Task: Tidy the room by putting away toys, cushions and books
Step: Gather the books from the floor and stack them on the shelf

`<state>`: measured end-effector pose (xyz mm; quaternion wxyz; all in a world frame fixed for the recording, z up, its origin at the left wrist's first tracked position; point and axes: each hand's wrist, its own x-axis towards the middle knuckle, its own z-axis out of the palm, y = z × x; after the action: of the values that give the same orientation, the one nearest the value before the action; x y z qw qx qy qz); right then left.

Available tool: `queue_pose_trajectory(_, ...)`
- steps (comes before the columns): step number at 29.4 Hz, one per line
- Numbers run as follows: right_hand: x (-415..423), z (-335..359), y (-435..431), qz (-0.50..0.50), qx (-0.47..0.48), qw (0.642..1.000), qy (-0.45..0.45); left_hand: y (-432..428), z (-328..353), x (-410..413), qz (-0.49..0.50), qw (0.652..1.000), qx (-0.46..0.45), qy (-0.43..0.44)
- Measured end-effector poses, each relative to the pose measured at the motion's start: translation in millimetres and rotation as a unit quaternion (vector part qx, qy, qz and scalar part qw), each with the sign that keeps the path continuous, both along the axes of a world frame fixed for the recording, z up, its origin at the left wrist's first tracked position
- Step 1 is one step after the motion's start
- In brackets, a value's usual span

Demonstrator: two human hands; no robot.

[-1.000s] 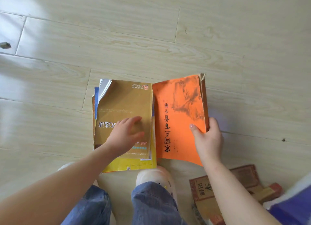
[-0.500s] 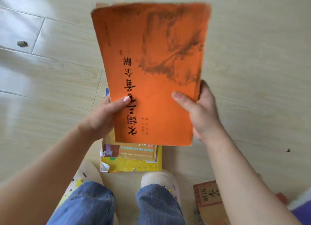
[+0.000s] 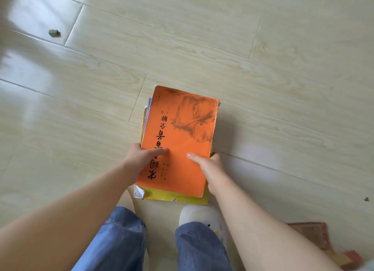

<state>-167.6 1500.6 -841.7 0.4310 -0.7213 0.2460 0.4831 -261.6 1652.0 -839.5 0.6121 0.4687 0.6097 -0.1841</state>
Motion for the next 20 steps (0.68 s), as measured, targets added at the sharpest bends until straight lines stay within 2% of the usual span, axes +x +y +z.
queue_pose_trajectory(4, 10, 3, -7, -0.023, 0.041, 0.997, 0.056, 11, 6, 2, 0.003, 0.995, -0.098, 0.006)
queue_pose_trajectory(9, 3, -5, -4, -0.025, 0.051, 0.997, 0.051, 15, 3, -5, 0.006, 0.989, -0.148, -0.015)
queue_pose_trajectory(13, 1, 0, 3, 0.002, 0.066, 0.997, 0.033, 21, 9, -14, 0.024, 0.992, -0.125, -0.017)
queue_pose_trajectory(20, -9, 54, 55, 0.092, 0.12, 0.988, 0.03, 48, 79, -58, 0.121, 0.986, -0.089, -0.072)
